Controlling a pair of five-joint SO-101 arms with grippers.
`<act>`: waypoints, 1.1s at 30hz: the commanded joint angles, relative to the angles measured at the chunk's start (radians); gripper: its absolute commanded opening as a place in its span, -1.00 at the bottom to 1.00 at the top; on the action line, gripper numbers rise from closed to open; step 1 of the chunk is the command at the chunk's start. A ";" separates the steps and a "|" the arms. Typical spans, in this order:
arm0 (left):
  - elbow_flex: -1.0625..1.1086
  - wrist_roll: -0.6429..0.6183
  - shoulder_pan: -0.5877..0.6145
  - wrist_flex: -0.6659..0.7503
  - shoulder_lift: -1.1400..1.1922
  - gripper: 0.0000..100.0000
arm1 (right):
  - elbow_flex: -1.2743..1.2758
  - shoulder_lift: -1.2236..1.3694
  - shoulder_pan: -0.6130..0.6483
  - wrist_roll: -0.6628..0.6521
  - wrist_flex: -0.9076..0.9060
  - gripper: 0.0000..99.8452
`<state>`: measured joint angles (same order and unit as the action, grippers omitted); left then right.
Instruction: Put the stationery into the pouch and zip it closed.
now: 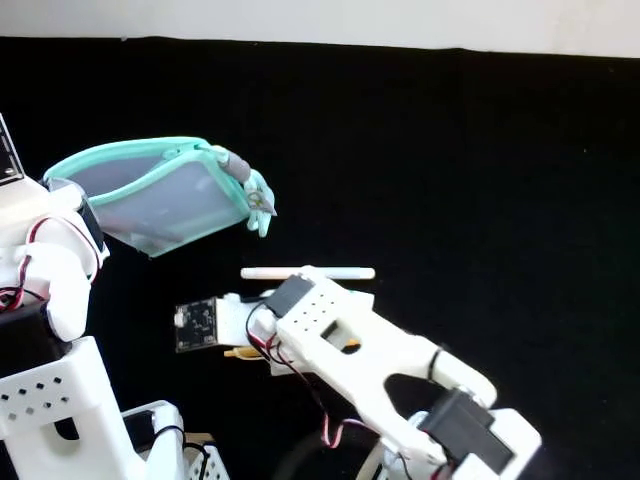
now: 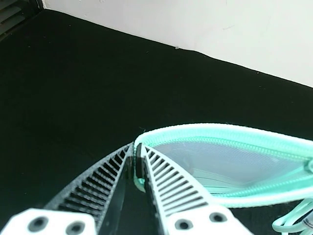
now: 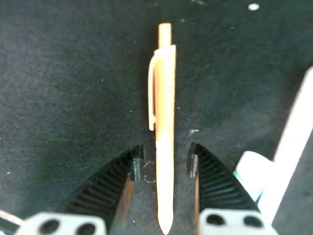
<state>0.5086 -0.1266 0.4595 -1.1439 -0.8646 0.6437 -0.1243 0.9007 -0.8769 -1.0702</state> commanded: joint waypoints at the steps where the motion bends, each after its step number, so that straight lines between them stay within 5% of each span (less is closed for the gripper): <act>1: 0.007 0.005 0.008 -0.017 0.036 -0.99 | -0.033 0.045 0.002 -0.034 0.051 -0.69; 20: 0.012 0.005 0.012 -0.020 0.038 -0.99 | -0.093 0.245 -0.033 -0.035 0.176 -0.70; 26: 0.012 0.005 0.012 -0.020 0.038 -0.99 | -0.094 0.268 -0.033 -0.034 0.176 -1.00; 33: 0.013 0.005 0.012 -0.020 0.038 -0.99 | -0.096 0.262 -0.047 -0.028 0.176 -0.99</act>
<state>0.5086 -0.1266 0.4611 -1.1439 -0.8631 0.5608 0.1320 0.8700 -0.8999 -0.9244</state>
